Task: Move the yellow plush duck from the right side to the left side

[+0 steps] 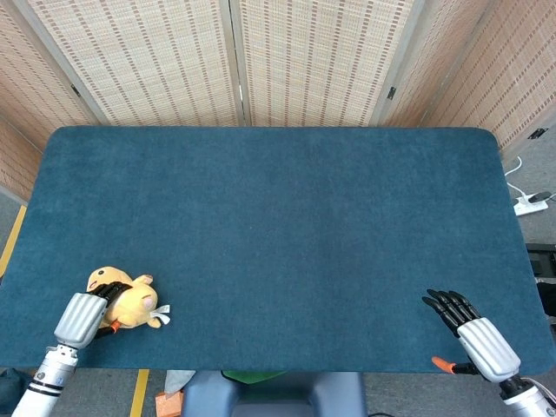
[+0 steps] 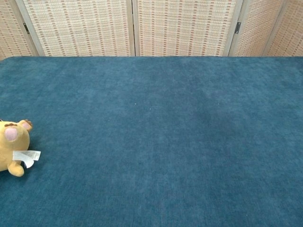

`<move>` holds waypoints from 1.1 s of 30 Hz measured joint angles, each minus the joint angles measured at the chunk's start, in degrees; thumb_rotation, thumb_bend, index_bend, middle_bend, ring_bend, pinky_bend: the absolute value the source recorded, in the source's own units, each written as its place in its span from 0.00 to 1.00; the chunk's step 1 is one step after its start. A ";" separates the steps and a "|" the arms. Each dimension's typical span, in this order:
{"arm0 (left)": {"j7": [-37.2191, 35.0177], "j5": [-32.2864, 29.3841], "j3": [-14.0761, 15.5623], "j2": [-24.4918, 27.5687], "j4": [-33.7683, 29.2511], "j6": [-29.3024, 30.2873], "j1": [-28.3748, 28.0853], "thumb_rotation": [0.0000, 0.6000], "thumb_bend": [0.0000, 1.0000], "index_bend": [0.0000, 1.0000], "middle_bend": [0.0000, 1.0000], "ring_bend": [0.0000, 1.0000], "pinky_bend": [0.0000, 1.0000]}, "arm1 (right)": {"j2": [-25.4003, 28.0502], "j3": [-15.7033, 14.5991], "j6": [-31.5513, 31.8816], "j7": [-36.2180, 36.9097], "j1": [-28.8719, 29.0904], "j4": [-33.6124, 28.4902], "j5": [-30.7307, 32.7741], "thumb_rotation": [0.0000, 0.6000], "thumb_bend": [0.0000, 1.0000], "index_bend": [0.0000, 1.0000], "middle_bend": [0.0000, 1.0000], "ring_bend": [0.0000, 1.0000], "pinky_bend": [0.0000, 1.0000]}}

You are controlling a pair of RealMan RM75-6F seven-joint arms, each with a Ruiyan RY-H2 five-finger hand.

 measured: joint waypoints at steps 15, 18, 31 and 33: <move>3.09 0.65 3.54 14.48 -23.53 -9.00 -2.34 1.00 0.22 0.00 0.00 0.00 0.08 | -3.58 -0.52 1.07 3.97 -0.92 5.53 -1.00 1.00 0.13 0.00 0.00 0.00 0.00; 6.97 1.07 4.05 17.97 -28.36 -7.58 -1.64 1.00 0.22 0.00 0.00 0.00 0.08 | -4.10 0.01 2.53 4.34 -1.27 6.32 -0.90 1.00 0.13 0.00 0.00 0.00 0.00; 7.58 0.26 1.35 20.92 -29.61 20.79 13.38 1.00 0.22 0.00 0.00 0.00 0.08 | -0.89 5.20 16.12 -9.46 -5.13 -2.95 -1.28 1.00 0.13 0.00 0.00 0.00 0.00; 6.12 -0.13 1.30 20.30 -28.03 21.56 14.44 1.00 0.23 0.00 0.00 0.00 0.08 | -0.21 5.58 16.18 -12.31 -5.66 -5.41 -1.00 1.00 0.13 0.00 0.00 0.00 0.00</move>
